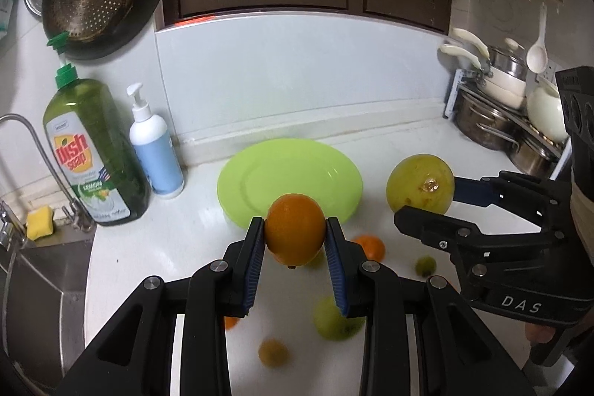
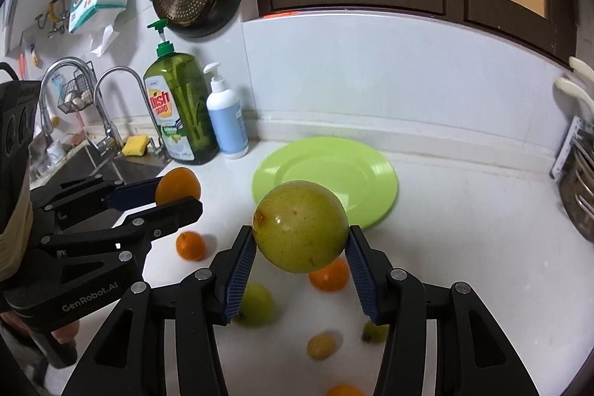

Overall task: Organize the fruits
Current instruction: 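Carry the orange in the left tool while the right tool carries the apple to the green plate, then open the left tool releasing the orange while the right tool releases the apple onto the plate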

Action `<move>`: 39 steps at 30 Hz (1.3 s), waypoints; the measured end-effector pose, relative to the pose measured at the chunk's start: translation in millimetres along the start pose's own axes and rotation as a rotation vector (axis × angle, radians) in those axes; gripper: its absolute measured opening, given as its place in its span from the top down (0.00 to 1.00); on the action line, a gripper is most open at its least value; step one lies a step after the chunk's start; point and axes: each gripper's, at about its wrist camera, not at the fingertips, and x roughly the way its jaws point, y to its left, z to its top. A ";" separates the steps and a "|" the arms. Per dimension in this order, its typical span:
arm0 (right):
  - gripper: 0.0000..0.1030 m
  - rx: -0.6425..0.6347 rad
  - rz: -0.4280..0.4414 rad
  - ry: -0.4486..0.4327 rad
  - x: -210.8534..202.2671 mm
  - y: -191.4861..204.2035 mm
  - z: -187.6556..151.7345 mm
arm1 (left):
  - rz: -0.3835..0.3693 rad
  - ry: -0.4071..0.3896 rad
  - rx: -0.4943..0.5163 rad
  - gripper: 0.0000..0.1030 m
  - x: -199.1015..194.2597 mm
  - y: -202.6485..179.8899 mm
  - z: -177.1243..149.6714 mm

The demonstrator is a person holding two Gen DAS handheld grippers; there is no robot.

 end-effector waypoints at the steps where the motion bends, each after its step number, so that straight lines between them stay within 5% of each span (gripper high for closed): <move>1: 0.51 0.000 0.000 -0.001 3.6 -1.9 3.5 | 0.001 0.001 0.000 0.69 4.4 1.5 4.0; 18: 0.51 0.010 -0.001 0.126 103.3 -44.5 51.3 | -0.030 0.162 -0.036 0.69 114.1 32.4 43.7; 28: 0.51 0.008 0.005 0.284 169.3 -59.7 42.3 | -0.031 0.282 -0.071 0.69 168.1 43.1 33.8; 39: 0.51 -0.008 0.006 0.350 193.5 -61.7 31.0 | -0.033 0.342 -0.061 0.69 192.7 43.6 24.8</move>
